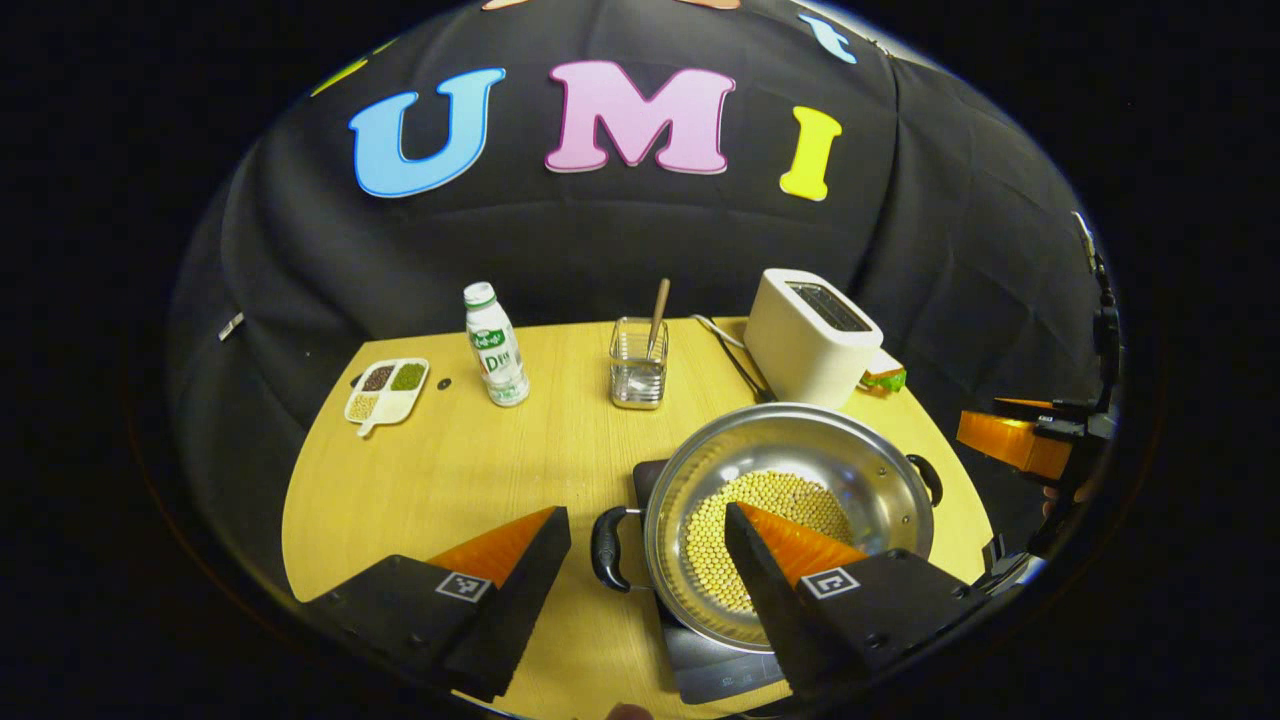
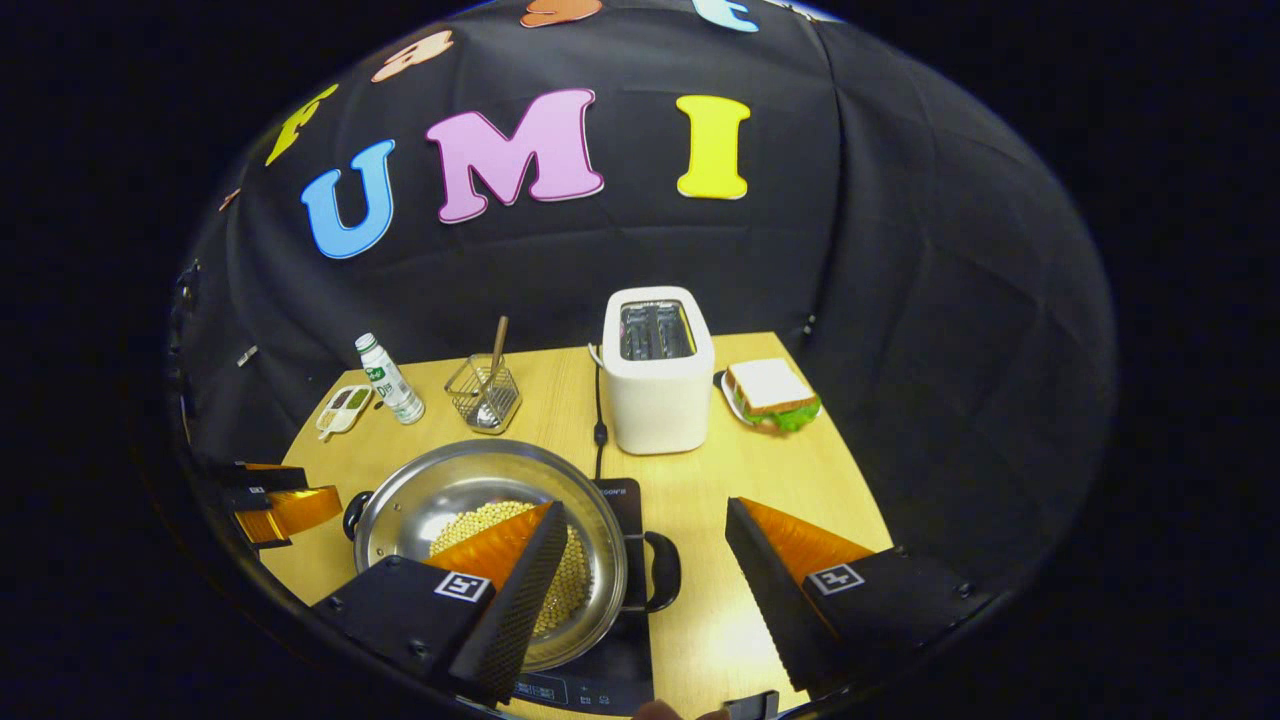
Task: First push the handle of the pot to place it horizontally, then grasp the pot with both hands and set it on the induction cooktop.
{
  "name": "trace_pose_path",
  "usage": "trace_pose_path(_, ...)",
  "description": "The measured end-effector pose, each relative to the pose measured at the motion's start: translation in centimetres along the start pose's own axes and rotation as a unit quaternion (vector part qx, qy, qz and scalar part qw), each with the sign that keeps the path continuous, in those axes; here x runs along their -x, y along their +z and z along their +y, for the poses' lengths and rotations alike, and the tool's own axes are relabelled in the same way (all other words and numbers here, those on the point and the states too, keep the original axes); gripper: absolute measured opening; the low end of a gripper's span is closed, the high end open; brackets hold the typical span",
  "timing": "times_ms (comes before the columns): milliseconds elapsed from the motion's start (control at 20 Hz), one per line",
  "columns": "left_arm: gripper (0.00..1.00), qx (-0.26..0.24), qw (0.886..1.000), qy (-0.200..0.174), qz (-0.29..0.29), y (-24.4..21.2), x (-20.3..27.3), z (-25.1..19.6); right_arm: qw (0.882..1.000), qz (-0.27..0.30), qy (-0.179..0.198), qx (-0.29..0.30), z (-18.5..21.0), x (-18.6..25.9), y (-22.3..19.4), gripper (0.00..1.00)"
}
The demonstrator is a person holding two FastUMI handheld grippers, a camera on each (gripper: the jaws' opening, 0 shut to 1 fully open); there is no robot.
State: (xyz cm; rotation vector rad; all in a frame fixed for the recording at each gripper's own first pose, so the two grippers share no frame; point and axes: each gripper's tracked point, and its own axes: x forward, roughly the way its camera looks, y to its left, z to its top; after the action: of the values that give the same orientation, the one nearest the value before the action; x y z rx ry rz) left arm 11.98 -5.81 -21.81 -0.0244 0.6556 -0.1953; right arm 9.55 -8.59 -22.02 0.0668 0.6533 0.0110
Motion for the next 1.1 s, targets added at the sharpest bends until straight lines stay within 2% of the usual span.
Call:
trace_pose_path(300, 0.95, -0.007, 0.996, 0.007, -0.092, 4.3, 6.7, 0.5, 0.993, -0.114, -0.017, 0.004, 1.5, 6.7, 7.1, 0.99)
trace_pose_path(650, 0.95, -0.006, 0.982, 0.015, -0.190, 8.2, 13.4, 1.0, 0.977, -0.208, -0.038, 0.011, 2.8, 12.8, 11.0, 0.99)
trace_pose_path(750, 0.94, -0.004, 0.976, 0.025, -0.216, 9.3, 15.2, 1.7, 0.972, -0.233, -0.036, 0.006, 3.6, 14.4, 12.2, 0.99)
trace_pose_path(950, 0.94, 0.016, 0.964, 0.021, -0.266, 11.1, 18.5, 2.1, 0.959, -0.283, -0.024, -0.010, 4.7, 17.8, 14.3, 0.99)
trace_pose_path(1100, 0.95, 0.014, 0.960, 0.031, -0.278, 11.1, 19.8, 3.2, 0.954, -0.299, -0.026, -0.006, 5.1, 19.0, 14.5, 0.98)
